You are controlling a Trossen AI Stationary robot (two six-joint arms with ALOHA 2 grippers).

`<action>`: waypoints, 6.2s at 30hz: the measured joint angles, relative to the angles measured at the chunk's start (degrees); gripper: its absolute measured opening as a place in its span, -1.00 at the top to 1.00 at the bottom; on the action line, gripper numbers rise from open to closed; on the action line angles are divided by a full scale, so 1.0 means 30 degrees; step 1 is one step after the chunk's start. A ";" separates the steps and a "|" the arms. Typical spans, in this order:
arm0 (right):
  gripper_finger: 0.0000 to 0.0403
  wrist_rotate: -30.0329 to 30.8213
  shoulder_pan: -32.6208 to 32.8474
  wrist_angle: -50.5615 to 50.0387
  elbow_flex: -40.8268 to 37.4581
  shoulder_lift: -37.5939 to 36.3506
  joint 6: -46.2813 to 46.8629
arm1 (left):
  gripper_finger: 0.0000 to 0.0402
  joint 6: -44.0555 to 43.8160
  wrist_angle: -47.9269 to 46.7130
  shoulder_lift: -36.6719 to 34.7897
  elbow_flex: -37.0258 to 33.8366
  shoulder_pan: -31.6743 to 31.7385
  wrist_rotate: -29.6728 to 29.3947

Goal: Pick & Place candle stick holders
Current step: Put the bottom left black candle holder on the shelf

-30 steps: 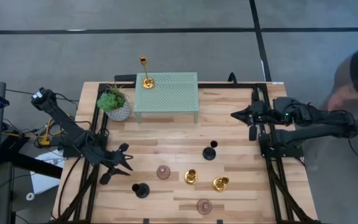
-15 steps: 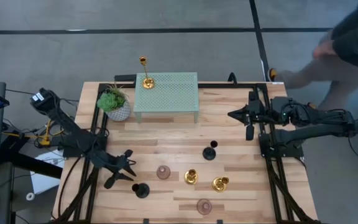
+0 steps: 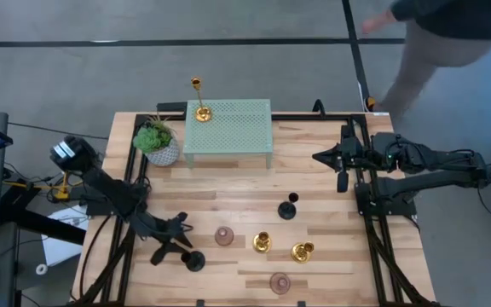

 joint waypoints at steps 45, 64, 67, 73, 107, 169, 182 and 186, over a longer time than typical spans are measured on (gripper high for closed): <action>1.00 0.0000 -0.0001 0.0350 0.0015 0.0044 0.0007 | 0.49 0.1172 0.0327 0.1557 0.1513 -0.0463 0.0574; 1.00 0.0000 0.0000 0.0364 0.0015 0.0051 0.0314 | 0.48 0.4205 -0.0136 0.1557 0.1520 -0.0635 0.3372; 1.00 0.0001 0.0000 0.0364 0.0015 0.0051 0.0849 | 0.53 0.5934 -0.0241 0.1557 0.1520 -0.0826 0.3789; 1.00 0.0007 -0.0004 0.0372 0.0015 0.0051 0.2332 | 0.63 0.7308 -0.0241 0.1557 0.1520 -0.0842 0.3735; 1.00 0.1009 -0.0015 0.0415 0.0015 0.0682 0.2718 | 0.11 0.5155 0.0096 0.1549 0.0879 -0.0595 0.0746; 1.00 0.1013 -0.0007 0.0255 0.0014 0.0678 0.2520 | 0.93 0.4578 0.1222 0.5039 0.3728 -0.0704 0.1026; 1.00 0.1008 -0.0007 0.0262 0.0009 0.0681 0.2506 | 0.92 0.1295 0.1209 0.5036 0.3728 -0.0667 -0.0355; 1.00 0.1005 -0.0010 0.0262 0.0007 0.0679 0.2512 | 0.93 0.2633 0.0832 0.4584 0.3679 -0.0666 -0.0634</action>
